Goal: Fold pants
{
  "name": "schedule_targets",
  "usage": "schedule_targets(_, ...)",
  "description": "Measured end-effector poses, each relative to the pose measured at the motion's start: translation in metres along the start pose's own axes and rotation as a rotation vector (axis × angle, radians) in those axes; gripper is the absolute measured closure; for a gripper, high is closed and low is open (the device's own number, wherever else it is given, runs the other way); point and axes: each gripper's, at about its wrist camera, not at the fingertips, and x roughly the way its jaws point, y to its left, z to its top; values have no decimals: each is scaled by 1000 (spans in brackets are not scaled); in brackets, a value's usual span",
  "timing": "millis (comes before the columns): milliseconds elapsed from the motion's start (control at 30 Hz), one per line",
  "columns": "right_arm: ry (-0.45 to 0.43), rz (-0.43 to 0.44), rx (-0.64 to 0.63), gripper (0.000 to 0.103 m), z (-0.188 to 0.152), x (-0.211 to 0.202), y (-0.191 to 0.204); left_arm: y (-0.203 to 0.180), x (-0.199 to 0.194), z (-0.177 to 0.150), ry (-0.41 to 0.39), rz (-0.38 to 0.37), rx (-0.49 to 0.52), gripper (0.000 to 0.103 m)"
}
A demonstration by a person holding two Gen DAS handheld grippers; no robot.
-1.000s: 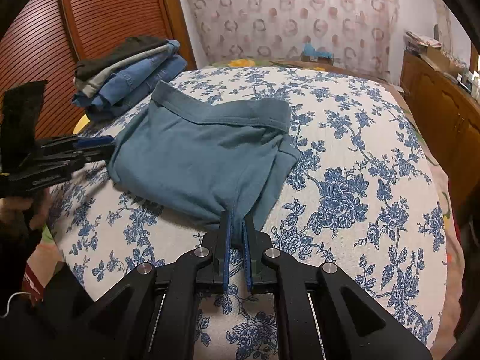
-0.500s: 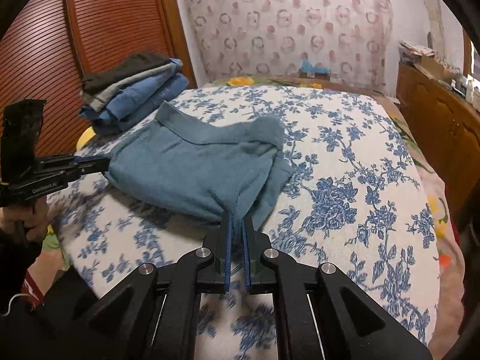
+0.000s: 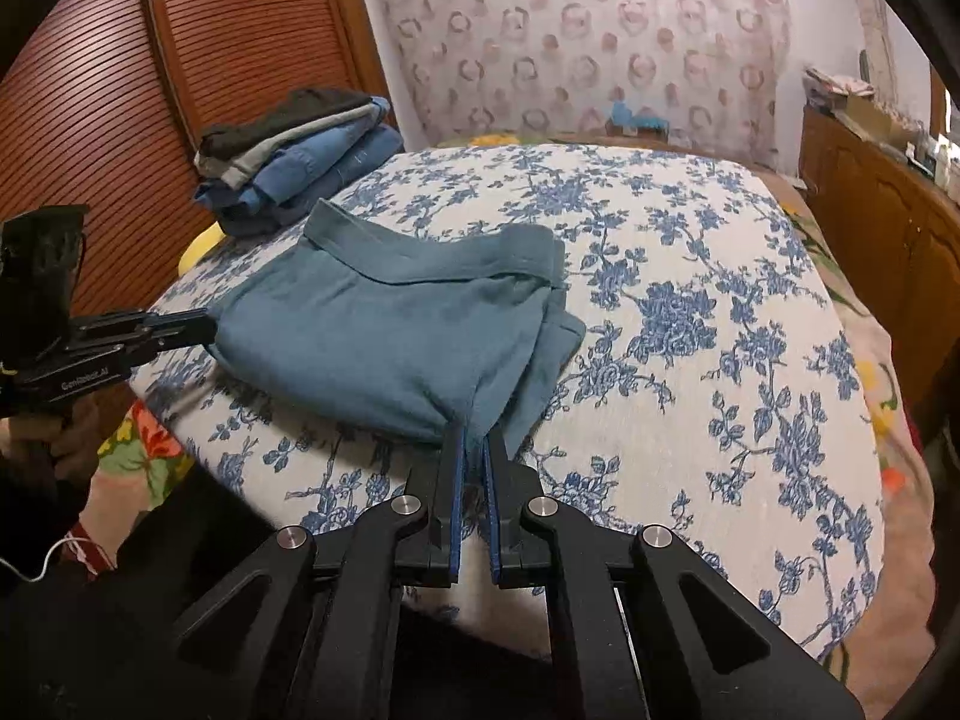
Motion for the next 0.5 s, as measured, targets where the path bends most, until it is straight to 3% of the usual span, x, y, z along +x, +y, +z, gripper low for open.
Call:
schedule_targets(200, -15, -8, -9, 100, 0, -4, 4, 5, 5, 11, -6, 20, 8, 66)
schedule_targets(500, -38, -38, -2, 93, 4, -13, -2, 11, 30, 38, 29, 37, 21, 62)
